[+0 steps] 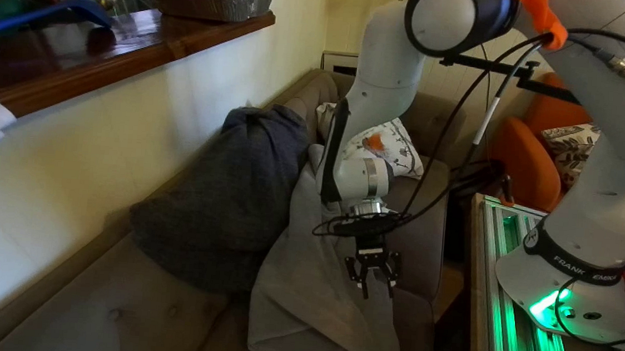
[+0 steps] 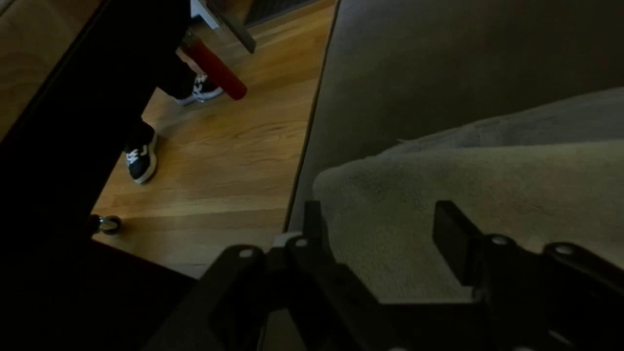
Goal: Fold the grey towel from top to bottom.
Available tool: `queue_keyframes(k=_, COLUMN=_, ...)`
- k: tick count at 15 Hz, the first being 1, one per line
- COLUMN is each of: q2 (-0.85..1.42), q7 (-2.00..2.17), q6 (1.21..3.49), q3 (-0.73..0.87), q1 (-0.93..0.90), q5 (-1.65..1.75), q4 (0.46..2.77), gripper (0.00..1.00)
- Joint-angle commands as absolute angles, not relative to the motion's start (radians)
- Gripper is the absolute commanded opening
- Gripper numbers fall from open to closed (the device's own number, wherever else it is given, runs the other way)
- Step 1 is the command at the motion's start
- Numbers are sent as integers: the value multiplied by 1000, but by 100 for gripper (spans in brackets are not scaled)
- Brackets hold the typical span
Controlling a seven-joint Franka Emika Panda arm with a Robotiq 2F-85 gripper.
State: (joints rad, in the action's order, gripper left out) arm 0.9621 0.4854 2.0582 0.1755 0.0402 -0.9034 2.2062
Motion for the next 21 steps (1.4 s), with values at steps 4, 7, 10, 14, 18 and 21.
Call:
queue_keyframes(k=4, q2=714, q7=591, q6=2283, q3=293, q1=-17, q5=-880, q4=2313, gripper=100)
queue_keyframes(k=7, q2=730, q7=592, q6=2313, q3=265, q1=33, q5=-868, q4=2274, gripper=100)
queue_keyframes(k=10, q2=699, q7=626, q6=2360, q3=267, q1=23, q5=-861, q4=2272, gripper=100)
queue_keyframes(k=14, q2=744, q7=653, q6=2443, q3=297, q1=37, q5=-869, q4=2221, gripper=100)
queue_keyframes(k=18, q2=796, q7=655, q6=2616, q3=370, q1=93, q5=-798, q4=2088, gripper=100)
queue_keyframes(k=21, q2=839, q7=661, q6=2735, q3=386, q1=144, q5=-754, q4=1966, gripper=100)
